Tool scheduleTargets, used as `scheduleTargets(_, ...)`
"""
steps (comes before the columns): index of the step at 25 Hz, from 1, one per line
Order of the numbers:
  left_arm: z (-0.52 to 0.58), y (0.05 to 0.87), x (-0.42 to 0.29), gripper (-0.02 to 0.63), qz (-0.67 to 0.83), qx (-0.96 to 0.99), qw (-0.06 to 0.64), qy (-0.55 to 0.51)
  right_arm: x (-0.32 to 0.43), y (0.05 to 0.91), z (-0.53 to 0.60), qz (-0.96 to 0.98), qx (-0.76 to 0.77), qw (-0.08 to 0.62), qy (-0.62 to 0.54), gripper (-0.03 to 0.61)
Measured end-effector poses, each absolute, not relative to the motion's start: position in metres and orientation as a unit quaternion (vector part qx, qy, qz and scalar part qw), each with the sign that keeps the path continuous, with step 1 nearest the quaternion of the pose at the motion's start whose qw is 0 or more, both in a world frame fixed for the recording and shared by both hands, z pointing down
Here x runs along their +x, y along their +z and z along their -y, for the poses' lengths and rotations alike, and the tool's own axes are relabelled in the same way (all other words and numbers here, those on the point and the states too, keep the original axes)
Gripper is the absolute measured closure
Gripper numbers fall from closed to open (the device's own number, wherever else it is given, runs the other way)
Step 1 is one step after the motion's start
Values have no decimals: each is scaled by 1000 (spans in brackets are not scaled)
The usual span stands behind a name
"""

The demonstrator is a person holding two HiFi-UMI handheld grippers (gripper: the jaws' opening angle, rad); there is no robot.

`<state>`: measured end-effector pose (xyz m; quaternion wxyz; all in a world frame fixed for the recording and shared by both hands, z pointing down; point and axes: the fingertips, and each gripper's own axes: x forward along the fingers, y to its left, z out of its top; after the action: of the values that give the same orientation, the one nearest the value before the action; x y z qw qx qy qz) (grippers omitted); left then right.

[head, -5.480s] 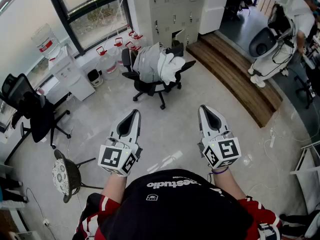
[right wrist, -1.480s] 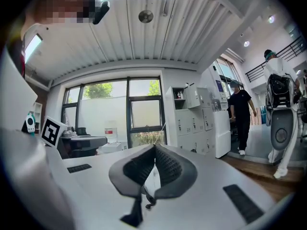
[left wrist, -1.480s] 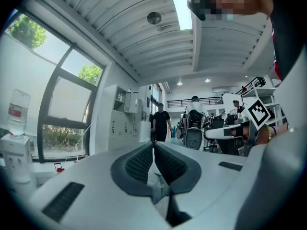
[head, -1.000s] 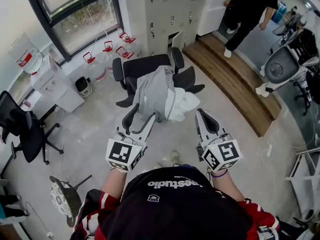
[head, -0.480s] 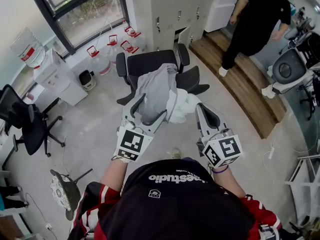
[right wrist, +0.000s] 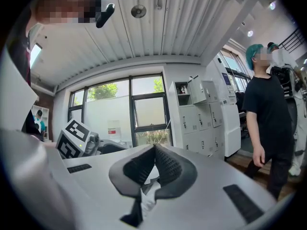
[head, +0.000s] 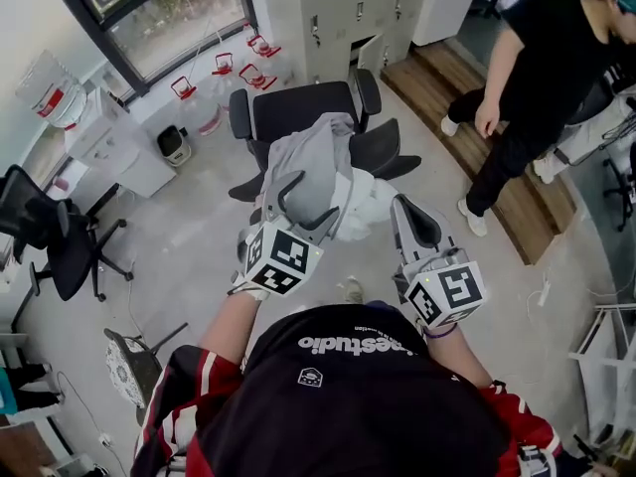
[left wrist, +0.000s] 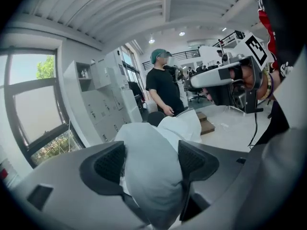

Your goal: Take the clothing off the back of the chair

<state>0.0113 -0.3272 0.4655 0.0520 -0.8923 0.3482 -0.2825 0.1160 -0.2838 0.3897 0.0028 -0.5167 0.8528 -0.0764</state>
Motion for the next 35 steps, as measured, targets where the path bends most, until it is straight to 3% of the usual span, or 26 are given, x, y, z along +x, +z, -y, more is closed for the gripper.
scheduleTargets(12, 350, 503, 24, 285, -337, -866, 48, -367, 128, 405, 296, -850, -520, 6, -90, 563)
scheduleTargets(25, 358, 508, 21, 290, -358, -848, 65, -385, 123, 410, 304, -855, -511, 5, -90, 563)
scheduleTargets(35, 355, 499, 18, 400, -341, -860, 51, -375, 120, 409, 305, -858, -505, 8, -92, 565)
